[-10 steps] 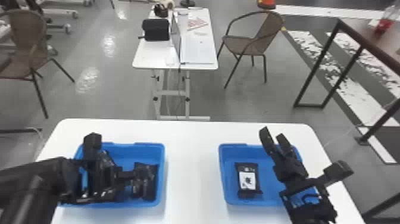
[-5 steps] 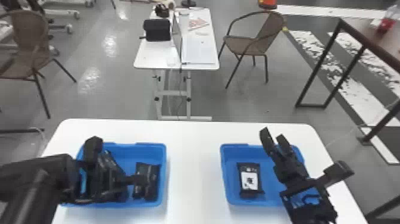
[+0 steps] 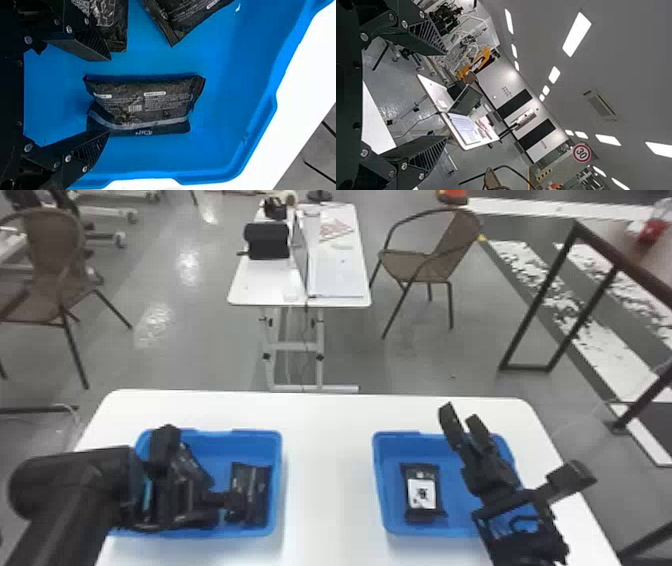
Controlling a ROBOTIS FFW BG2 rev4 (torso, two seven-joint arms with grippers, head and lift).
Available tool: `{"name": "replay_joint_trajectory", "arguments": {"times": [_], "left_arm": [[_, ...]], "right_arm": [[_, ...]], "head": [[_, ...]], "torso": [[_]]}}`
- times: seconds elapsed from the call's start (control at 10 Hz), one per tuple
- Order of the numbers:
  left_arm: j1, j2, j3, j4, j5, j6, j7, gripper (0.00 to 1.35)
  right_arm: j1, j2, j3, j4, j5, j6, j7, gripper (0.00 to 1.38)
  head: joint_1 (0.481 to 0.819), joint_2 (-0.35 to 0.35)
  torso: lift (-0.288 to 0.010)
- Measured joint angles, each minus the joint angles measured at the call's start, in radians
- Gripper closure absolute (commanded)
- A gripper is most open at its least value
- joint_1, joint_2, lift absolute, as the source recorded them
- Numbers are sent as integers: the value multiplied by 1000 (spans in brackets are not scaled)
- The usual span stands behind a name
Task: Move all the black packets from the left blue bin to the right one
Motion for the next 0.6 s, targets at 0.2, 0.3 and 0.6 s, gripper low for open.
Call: {"name": "replay_joint_trajectory", "arguments": {"times": [0.2,0.3,0.6], "left_arm": [[-31,-4,10,84,-18,-80,1,742],[-35,-6,17,105,-23,-123,1,917],[-15,-16,39,113,-34,-218,2,1176]], "right_arm": [[0,0,0,4,-2,0,4,294],[0,0,0,6,-3,0,6,294],[2,2,1,9,-9,0,16,294]], "head": [[695,-69],[695,-67],[695,-59]], "torso": [[0],[0],[0]]}}
